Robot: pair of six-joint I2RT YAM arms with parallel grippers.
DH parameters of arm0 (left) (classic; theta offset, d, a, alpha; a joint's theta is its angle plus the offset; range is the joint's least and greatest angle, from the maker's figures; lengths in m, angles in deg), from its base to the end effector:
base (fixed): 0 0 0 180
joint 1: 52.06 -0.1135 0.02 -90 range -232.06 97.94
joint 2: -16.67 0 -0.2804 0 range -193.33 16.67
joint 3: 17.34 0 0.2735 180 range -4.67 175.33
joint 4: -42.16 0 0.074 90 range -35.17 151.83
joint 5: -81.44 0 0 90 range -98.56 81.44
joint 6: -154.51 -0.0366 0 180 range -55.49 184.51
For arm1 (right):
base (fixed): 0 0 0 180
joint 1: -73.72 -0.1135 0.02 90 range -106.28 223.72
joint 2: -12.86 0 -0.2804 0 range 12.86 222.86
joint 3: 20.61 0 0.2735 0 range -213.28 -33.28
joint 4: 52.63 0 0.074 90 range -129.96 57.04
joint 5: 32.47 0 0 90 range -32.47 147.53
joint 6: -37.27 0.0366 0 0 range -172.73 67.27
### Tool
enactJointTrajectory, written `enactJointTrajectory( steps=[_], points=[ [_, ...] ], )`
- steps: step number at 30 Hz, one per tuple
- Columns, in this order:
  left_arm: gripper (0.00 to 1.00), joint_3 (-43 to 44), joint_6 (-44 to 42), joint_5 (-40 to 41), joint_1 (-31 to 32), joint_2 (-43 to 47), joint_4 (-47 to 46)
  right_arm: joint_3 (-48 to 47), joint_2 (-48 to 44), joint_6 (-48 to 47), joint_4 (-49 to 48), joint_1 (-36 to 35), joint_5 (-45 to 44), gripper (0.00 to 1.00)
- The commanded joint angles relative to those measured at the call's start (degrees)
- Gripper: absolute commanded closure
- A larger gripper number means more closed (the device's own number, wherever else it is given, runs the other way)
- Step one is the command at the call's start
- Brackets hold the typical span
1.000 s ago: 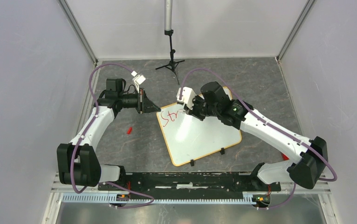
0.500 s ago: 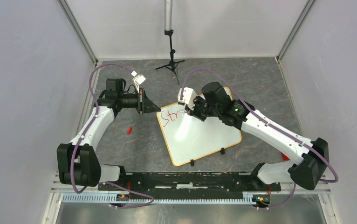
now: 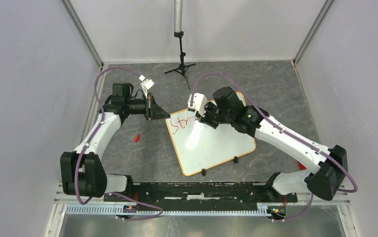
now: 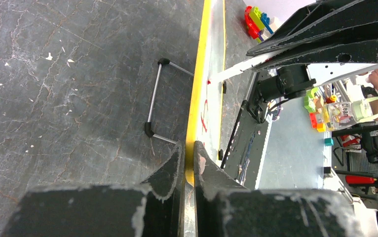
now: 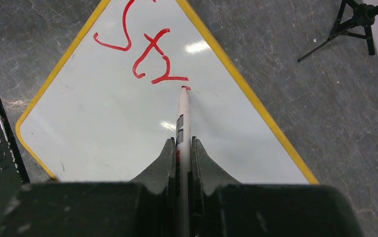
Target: Write a sentence on the whiteboard
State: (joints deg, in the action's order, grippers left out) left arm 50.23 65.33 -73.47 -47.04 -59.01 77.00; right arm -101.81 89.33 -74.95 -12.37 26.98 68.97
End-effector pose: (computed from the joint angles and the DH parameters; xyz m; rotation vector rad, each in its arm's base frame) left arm 0.2829 -0.0581 0.2856 0.6399 2.0201 -1.3424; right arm 0.2115 0.2354 0.3448 -1.3458 1.7583 0.4581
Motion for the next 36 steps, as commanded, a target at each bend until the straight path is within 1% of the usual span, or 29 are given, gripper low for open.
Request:
enactJointTrajectory(
  steps=[1,5,9,18,32,33,34,36],
  points=[
    [0.98,-0.2,1.8,-0.1,0.4,0.5,-1.3,1.4,-0.4,-0.7,0.6,0.1,0.8,1.0],
    [0.97,-0.2,1.8,-0.1,0.4,0.5,-1.4,2.6,-1.0,-2.0,1.9,0.2,0.8,1.0],
    [0.98,-0.3,1.8,0.1,0.4,0.7,-1.3,2.7,-1.8,-3.1,2.7,0.2,-1.4,1.0],
    [0.98,-0.2,1.9,-0.1,0.4,0.7,-1.3,-0.1,-1.7,-3.1,2.4,0.9,-5.4,1.0],
    [0.98,-0.2,1.8,0.0,0.5,0.8,-1.3,-2.3,0.8,-1.7,0.6,0.8,-3.9,1.0],
    [0.98,-0.2,1.8,0.0,0.5,0.7,-1.3,-2.4,1.0,-1.5,0.6,2.3,-3.6,1.0],
    [0.98,-0.2,1.8,0.0,0.5,0.7,-1.3,-2.4,1.2,-1.3,0.6,0.9,-3.1,1.0],
    [0.98,-0.3,1.8,0.0,0.6,0.7,-1.3,-2.7,1.6,-1.1,0.4,0.8,-2.6,1.0]
  ],
)
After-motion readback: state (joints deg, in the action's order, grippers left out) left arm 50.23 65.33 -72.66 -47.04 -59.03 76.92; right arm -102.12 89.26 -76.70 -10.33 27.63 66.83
